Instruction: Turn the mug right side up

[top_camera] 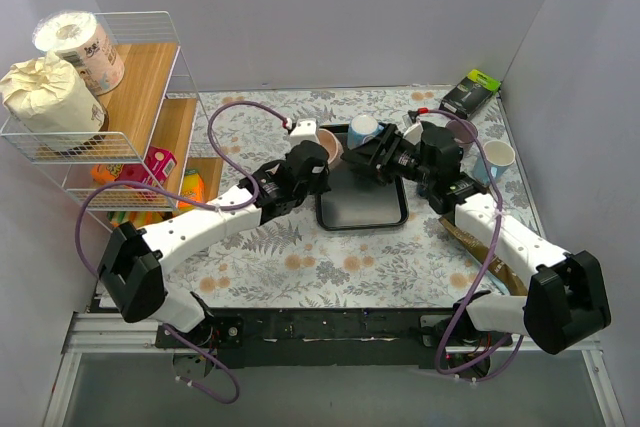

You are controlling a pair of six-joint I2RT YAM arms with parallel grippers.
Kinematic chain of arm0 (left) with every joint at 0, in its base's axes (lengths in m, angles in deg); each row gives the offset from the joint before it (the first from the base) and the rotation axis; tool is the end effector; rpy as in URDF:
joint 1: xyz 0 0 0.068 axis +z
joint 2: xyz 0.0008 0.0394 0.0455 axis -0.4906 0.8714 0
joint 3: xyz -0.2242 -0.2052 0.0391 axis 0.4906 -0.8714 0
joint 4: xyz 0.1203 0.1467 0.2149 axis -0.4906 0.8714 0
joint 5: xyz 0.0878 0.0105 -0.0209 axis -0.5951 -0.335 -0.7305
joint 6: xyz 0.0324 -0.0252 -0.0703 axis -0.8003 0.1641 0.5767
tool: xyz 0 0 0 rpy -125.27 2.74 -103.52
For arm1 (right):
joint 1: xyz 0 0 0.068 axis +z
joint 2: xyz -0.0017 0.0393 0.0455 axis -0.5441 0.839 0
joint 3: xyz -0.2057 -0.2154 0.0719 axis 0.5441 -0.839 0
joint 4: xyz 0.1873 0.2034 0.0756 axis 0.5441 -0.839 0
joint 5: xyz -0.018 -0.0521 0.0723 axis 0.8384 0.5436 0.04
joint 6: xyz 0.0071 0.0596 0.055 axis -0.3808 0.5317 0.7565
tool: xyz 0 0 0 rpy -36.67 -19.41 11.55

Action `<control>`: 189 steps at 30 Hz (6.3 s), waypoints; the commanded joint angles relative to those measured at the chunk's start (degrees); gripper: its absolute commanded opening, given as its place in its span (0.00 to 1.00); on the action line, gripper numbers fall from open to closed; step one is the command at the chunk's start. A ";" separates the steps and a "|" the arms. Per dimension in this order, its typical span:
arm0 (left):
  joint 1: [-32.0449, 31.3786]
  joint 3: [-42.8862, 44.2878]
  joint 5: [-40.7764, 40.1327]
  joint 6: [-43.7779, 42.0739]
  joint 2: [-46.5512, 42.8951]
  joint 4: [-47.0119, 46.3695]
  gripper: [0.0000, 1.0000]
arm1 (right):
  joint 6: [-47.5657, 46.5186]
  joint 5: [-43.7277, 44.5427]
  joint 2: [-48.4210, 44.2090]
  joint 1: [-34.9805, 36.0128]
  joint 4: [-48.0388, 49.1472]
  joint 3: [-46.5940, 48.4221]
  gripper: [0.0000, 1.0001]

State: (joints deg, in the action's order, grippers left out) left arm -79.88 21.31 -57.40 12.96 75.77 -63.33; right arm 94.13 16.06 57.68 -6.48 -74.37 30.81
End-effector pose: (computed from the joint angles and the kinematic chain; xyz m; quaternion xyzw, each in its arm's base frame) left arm 0.2627 -0.2718 0.3136 -0.2678 0.8264 -0.3118 0.3848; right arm 0.2869 0.1759 0.3217 0.1271 0.7447 0.5740 0.3160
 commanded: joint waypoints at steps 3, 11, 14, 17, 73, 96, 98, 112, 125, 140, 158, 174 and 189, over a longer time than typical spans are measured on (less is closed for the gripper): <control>8.73 3.90 -3.64 1.70 -2.43 7.89 0.00 | -7.93 1.70 -0.86 -0.11 -12.49 4.85 0.67; 16.30 -0.56 -2.76 -1.73 -0.49 11.43 0.00 | -16.55 6.97 -1.30 -0.11 -21.65 7.50 0.66; 18.59 -2.59 -2.06 -3.49 0.12 9.23 0.00 | -16.82 8.03 -2.27 -0.11 -21.12 6.45 0.66; 20.17 -4.01 -2.67 -5.07 1.87 7.56 0.00 | -16.73 8.47 -2.88 -0.20 -20.85 5.74 0.65; 27.74 -3.31 15.78 -6.92 -0.31 4.83 0.98 | -56.85 15.24 8.28 -1.60 -32.54 22.34 0.74; 16.22 3.29 20.18 -11.31 -0.85 9.57 0.98 | -99.86 -6.46 26.20 -17.16 -42.37 34.73 0.68; 16.22 3.55 20.18 -11.40 -0.67 10.27 0.98 | -101.80 -6.38 28.74 -17.43 -44.83 37.10 0.67; 16.22 5.22 20.09 -12.28 1.97 10.72 0.98 | -111.29 0.03 35.61 -13.91 -41.96 36.59 0.61; 16.14 5.40 19.92 -13.25 3.20 10.19 0.98 | -115.51 3.64 37.72 -12.77 -33.24 33.42 0.52; 16.22 5.40 19.57 -14.48 3.99 9.84 0.98 | -114.29 1.79 39.74 -12.51 -31.40 33.33 0.33; 16.14 4.78 20.18 -15.00 3.64 8.61 0.98 | -111.39 3.64 35.97 -10.92 -31.31 29.91 0.01; 16.14 1.18 20.97 -13.07 -0.23 6.41 0.98 | -88.73 -4.27 24.90 -10.57 -19.47 21.13 0.01; 16.13 -7.96 24.57 -12.81 -13.58 -5.80 0.98 | -45.93 -1.91 9.88 -10.40 -7.41 14.62 0.01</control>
State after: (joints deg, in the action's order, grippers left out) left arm -63.51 14.30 -34.62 0.20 65.80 -64.12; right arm 31.47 14.44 73.42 -17.10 -92.23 45.54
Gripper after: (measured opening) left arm 0.982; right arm 0.044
